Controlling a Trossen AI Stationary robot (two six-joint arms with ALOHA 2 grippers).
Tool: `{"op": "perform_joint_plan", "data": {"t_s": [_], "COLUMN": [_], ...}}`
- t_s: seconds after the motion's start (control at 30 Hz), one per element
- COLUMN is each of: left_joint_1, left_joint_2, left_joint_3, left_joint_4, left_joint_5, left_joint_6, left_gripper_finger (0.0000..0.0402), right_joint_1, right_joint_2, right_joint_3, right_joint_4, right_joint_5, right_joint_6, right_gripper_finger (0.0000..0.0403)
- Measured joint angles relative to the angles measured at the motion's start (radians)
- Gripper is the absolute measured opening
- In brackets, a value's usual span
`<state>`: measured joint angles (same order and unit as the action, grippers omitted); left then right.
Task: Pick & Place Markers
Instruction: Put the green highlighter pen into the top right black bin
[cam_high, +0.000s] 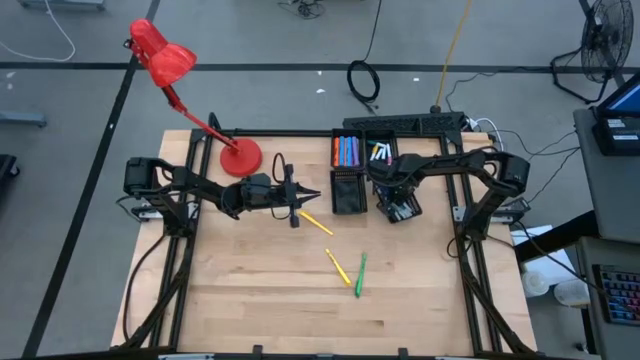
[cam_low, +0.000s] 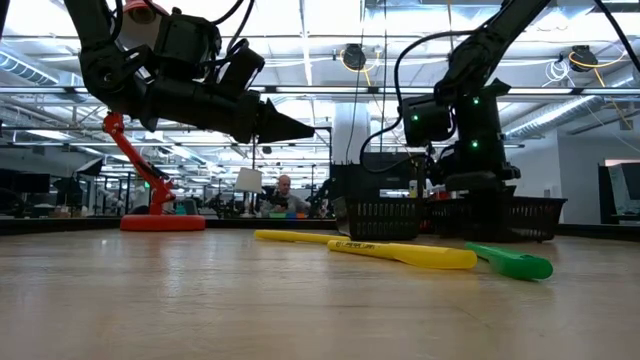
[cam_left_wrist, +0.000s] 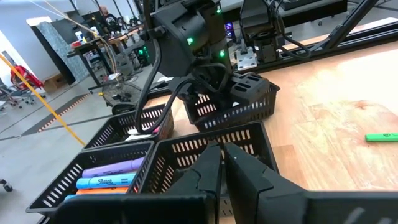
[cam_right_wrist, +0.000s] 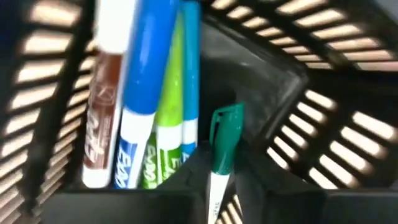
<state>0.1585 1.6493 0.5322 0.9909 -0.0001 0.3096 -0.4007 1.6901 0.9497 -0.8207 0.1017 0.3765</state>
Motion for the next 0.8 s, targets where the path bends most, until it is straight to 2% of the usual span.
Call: {"op": "perform_joint_plan", "data": {"t_s": [0.5,0.63,0.8], "left_joint_1": [0.0,0.0,0.0], "left_joint_2": [0.0,0.0,0.0], "left_joint_3": [0.0,0.0,0.0], "left_joint_4": [0.0,0.0,-0.001], "left_joint_5": [0.0,0.0,0.0], "left_joint_6": [0.0,0.001,0.001], "left_gripper_finger": [0.0026,0.0026,0.0026], "right_joint_1": [0.008,0.011,0.01], "right_joint_2": [-0.013,-0.044,-0.079], "right_joint_3": [0.042,0.073,0.095], "right_joint_4": [-0.006,-0.005,-0.021], "right_joint_5": [-0.002,-0.008,0.0], "right_joint_6": [-0.039,-0.053,-0.056], "right_gripper_finger": [0.0016,0.0001,0.0005]}}
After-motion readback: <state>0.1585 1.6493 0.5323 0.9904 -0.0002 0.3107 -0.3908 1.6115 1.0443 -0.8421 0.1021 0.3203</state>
